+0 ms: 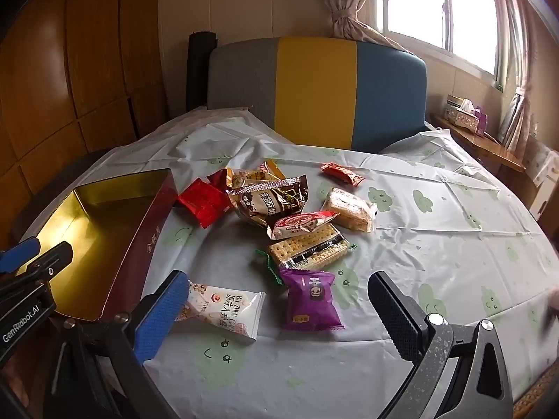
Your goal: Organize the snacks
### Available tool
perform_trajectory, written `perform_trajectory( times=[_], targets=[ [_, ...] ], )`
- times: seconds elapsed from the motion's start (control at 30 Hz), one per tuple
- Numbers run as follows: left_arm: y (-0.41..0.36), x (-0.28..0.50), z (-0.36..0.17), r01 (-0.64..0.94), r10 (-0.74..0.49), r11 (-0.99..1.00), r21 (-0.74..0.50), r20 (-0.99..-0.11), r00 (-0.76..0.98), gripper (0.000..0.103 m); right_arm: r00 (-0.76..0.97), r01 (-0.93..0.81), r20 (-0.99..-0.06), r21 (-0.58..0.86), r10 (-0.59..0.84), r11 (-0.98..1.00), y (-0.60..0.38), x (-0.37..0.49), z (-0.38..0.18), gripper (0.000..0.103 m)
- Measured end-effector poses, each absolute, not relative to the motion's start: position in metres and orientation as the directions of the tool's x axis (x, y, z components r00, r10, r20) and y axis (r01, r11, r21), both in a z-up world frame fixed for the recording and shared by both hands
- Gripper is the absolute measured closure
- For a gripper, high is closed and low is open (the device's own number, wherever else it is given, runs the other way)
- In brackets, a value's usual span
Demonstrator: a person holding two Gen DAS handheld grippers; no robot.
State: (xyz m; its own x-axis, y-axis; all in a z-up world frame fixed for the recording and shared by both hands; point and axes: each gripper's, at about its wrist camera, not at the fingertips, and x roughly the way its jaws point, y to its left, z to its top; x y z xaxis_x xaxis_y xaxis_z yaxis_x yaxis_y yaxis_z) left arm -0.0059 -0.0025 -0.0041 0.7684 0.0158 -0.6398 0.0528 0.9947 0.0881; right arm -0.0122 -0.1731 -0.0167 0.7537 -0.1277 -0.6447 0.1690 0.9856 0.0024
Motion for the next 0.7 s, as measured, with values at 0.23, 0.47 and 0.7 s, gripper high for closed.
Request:
perform_trajectory(
  times=[0.23, 0.47, 0.7],
  targets=[
    [-0.0064, -0.0057, -0.004, 0.062, 0.013, 0.994, 0.094, -0.643, 0.766, 0.048, 0.754, 0.173, -0.644, 0.005, -0.129, 0.985, -0.1756, -0.0136, -0.0161, 0.0],
    [-0.0088, -0.0058, -0.0035, 0.077, 0.004, 0.992, 0.097, -0.646, 0.763, 0.048, 0.755, 0.173, -0.643, 0.004, -0.13, 0.985, -0.1775, -0.013, -0.0147, 0.0],
    [-0.0117, -0.0068, -0.0027, 0.087, -0.004, 0.991, 0.098, -0.646, 0.763, 0.048, 0.758, 0.174, -0.639, 0.003, -0.132, 0.985, -0.1769, -0.0139, -0.0159, 0.0]
  ],
)
